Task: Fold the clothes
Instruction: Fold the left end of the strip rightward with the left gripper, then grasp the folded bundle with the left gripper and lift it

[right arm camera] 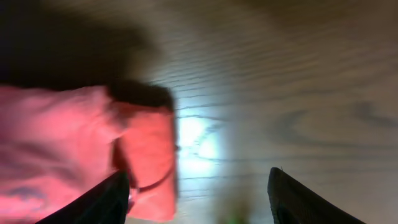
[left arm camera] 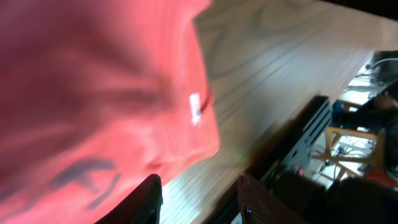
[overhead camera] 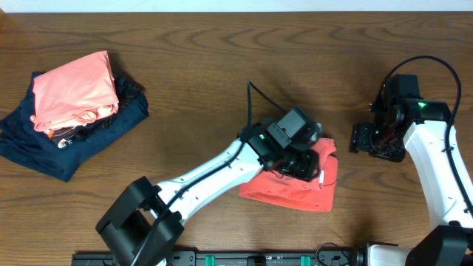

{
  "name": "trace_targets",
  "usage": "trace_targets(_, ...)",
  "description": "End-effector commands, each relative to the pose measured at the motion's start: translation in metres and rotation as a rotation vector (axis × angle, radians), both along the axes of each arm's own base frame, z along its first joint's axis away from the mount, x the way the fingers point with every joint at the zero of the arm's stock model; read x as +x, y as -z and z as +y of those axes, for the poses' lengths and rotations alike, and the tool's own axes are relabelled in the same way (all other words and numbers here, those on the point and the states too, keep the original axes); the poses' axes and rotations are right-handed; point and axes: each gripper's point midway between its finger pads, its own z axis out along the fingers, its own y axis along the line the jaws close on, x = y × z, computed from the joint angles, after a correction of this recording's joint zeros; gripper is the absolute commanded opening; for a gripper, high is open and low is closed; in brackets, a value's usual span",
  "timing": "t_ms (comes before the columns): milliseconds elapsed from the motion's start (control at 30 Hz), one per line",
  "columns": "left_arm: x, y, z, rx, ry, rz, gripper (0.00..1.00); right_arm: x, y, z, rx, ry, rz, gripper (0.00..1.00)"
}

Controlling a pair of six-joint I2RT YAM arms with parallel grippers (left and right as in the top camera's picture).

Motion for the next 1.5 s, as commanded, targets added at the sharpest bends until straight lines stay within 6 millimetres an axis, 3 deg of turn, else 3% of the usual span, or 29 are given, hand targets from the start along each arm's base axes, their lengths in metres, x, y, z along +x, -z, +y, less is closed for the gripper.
trace_targets(0,0.039,-0.039,0.036,-0.038,-0.055,-0.114,0.41,0.004,-0.014,0.046,0.269,-0.178,-0.066,0.7)
trace_targets(133,0.085,-0.048,0.103,0.064,-0.263,-0.171,0.43,-0.001,-0.021,0.079,0.422,-0.272,-0.084,0.77)
trace_targets(200,0.1,-0.044,0.132,0.121,-0.347,-0.167,0.44,-0.007,-0.012,0.085,0.417,-0.283,-0.062,0.81)
trace_targets(300,0.108,-0.032,0.159,0.162,-0.414,-0.123,0.45,-0.019,0.011,0.088,0.395,-0.241,-0.005,0.83)
trace_targets(433,0.108,-0.025,0.175,0.189,-0.447,-0.088,0.45,-0.034,0.041,0.097,0.426,-0.202,0.036,0.84)
trace_targets(567,0.109,-0.025,0.176,0.19,-0.451,-0.086,0.45,-0.05,0.063,0.113,0.502,-0.207,0.052,0.79)
trace_targets(633,0.108,-0.025,0.176,0.191,-0.451,-0.086,0.45,-0.053,0.07,0.118,0.511,-0.194,0.055,0.7)
trace_targets(667,0.108,-0.025,0.176,0.191,-0.451,-0.086,0.45,-0.055,0.072,0.122,0.526,-0.203,0.05,0.56)
trace_targets(700,0.108,-0.025,0.176,0.191,-0.451,-0.086,0.45,-0.056,0.068,0.128,0.562,-0.213,0.05,0.3)
trace_targets(767,0.108,-0.025,0.177,0.191,-0.451,-0.085,0.45,-0.057,0.05,0.145,0.686,-0.247,0.036,0.01)
trace_targets(867,0.108,-0.025,0.176,0.191,-0.451,-0.084,0.45,-0.05,0.01,0.16,0.849,-0.286,-0.01,0.01)
trace_targets(1000,0.107,-0.024,0.177,0.196,-0.45,-0.078,0.45,-0.051,-0.004,0.143,0.756,-0.23,0.036,0.01)
trace_targets(1100,0.106,-0.024,0.178,0.199,-0.45,-0.074,0.45,-0.071,0.022,0.108,0.506,-0.143,0.162,0.01)
trace_targets(1233,0.105,-0.024,0.178,0.2,-0.449,-0.072,0.45,-0.098,0.057,0.045,0.104,0.051,0.304,0.01)
trace_targets(1400,0.105,-0.023,0.178,0.201,-0.448,-0.071,0.46,-0.105,0.085,0.029,0.006,0.26,0.301,0.01)
trace_targets(1467,0.104,-0.023,0.178,0.202,-0.448,-0.07,0.52,-0.1,0.097,0.025,-0.011,0.303,0.26,0.09)
